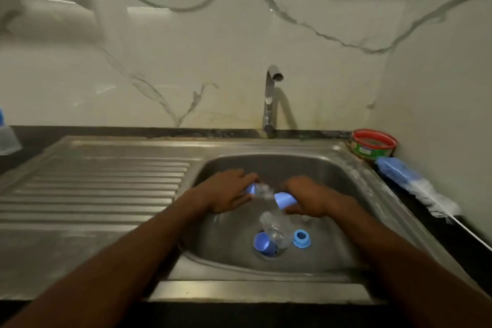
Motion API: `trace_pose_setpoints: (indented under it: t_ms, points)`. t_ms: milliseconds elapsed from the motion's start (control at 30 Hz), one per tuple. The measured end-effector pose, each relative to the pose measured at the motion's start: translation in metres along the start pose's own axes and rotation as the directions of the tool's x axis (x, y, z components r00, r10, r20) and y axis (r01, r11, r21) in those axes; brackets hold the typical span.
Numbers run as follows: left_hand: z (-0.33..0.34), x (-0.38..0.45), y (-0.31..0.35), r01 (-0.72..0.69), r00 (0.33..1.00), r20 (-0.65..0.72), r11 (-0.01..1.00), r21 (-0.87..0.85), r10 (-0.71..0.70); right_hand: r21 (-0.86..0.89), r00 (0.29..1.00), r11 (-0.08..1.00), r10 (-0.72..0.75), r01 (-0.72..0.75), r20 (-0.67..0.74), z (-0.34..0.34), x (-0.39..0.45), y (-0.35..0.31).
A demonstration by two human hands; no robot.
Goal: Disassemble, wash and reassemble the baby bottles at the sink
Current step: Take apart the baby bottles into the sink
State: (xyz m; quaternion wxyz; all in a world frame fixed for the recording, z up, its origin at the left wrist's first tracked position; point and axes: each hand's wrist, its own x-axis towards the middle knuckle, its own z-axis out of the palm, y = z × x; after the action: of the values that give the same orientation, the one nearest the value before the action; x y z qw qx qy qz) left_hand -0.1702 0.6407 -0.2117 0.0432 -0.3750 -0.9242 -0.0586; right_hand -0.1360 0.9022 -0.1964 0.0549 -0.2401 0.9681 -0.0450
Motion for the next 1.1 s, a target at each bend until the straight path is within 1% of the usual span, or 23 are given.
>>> trace_pose_setpoints:
  t_ms: [67, 100, 167, 267, 300, 400, 500, 633, 700, 800, 867, 967, 1100]
  points:
    - [0.000, 0.003, 0.003, -0.017, 0.996, -0.086, 0.995, -0.096, 0.009, -0.013, 0.998, 1.000, -0.024, 0.024, 0.061, 0.002, 0.006, 0.001]
    - [0.002, 0.002, 0.000, -0.014, 0.994, -0.106, 0.995, -0.103, 0.003, -0.021, 0.997, 0.999, -0.028, 0.029, 0.070, 0.003, 0.009, 0.002]
    - [0.007, 0.000, -0.004, -0.010, 0.995, -0.102, 0.998, -0.064, 0.003, -0.034, 0.996, 0.999, -0.035, 0.038, 0.085, 0.006, 0.015, -0.002]
    - [0.008, 0.000, -0.004, -0.036, 0.993, -0.111, 0.999, 0.032, 0.040, -0.023, 0.995, 0.999, -0.033, 0.036, 0.097, 0.013, 0.022, -0.007]
    - [0.007, 0.001, -0.003, -0.037, 0.991, -0.125, 0.999, 0.026, 0.040, -0.017, 0.994, 0.999, -0.029, 0.031, 0.101, 0.015, 0.024, -0.008]
    - [0.005, 0.002, 0.003, -0.056, 0.989, -0.141, 0.991, -0.123, 0.038, 0.014, 0.996, 0.999, -0.035, 0.034, 0.079, 0.016, 0.025, -0.009]
    - [0.003, 0.002, 0.005, -0.110, 0.984, -0.156, 0.982, -0.154, 0.086, 0.052, 0.999, 0.998, -0.039, 0.038, 0.020, 0.014, 0.024, -0.010]
    - [0.000, 0.002, 0.009, -0.117, 0.970, -0.229, 0.981, -0.152, 0.081, 0.038, 0.993, 0.999, 0.016, -0.011, -0.119, 0.010, 0.021, -0.011]
    - [-0.003, 0.002, 0.011, -0.158, 0.956, -0.273, 0.971, -0.178, 0.105, 0.106, 0.985, 0.994, 0.017, 0.002, -0.173, 0.011, 0.018, -0.015]
    - [-0.009, 0.000, 0.018, -0.196, 0.925, -0.362, 0.961, -0.196, 0.115, 0.246, 0.974, 0.967, -0.010, 0.068, -0.228, 0.010, 0.013, -0.024]
    - [-0.012, -0.001, 0.020, -0.191, 0.909, -0.406, 0.961, -0.198, 0.097, 0.274, 0.961, 0.957, -0.017, 0.096, -0.276, 0.006, 0.013, -0.028]
    - [-0.014, -0.003, 0.022, -0.180, 0.911, -0.405, 0.956, -0.233, 0.072, 0.301, 0.951, 0.949, 0.006, 0.092, -0.310, 0.004, 0.013, -0.032]
    - [-0.014, -0.004, 0.021, -0.179, 0.928, -0.362, 0.955, -0.237, 0.084, 0.289, 0.947, 0.954, 0.019, 0.080, -0.322, 0.006, 0.016, -0.031]
